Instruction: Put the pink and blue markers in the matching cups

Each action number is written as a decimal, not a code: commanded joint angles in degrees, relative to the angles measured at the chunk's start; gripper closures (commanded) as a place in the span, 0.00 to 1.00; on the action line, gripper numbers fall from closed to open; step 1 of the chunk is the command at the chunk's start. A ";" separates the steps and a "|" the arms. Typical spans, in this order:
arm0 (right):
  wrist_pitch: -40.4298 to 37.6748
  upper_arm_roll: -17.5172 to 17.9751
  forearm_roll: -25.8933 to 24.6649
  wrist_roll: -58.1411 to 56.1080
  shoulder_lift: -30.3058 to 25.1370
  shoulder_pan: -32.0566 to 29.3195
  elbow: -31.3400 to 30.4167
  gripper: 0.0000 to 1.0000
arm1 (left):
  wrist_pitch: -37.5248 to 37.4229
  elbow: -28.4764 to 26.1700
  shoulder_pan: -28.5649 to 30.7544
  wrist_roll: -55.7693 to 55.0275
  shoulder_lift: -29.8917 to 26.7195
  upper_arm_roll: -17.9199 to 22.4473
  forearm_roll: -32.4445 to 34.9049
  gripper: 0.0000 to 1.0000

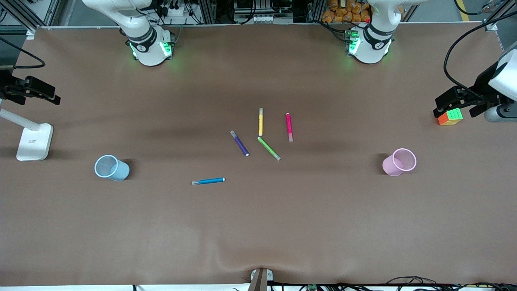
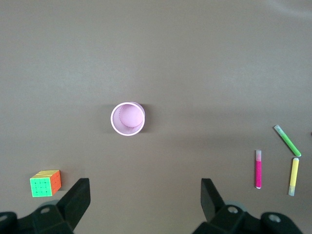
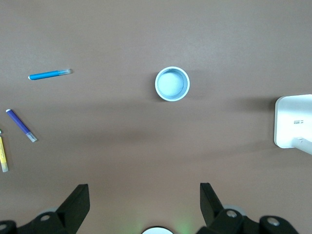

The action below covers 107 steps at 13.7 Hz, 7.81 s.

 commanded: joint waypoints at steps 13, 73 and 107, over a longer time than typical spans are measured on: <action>-0.06 0.09 -0.24 0.03 0.19 -0.06 0.32 0.00 | -0.44 1.42 0.06 0.11 3.44 -0.29 1.04 0.00; 42.99 -0.18 -0.39 -52.80 29.08 23.58 -4.96 0.00 | 36.74 -12.47 -33.69 -38.74 37.29 -0.73 -3.61 0.25; 57.34 -0.09 -2.43 -41.72 44.31 26.84 -4.43 0.00 | 23.47 -6.49 -17.53 -29.86 25.96 -0.02 6.74 1.00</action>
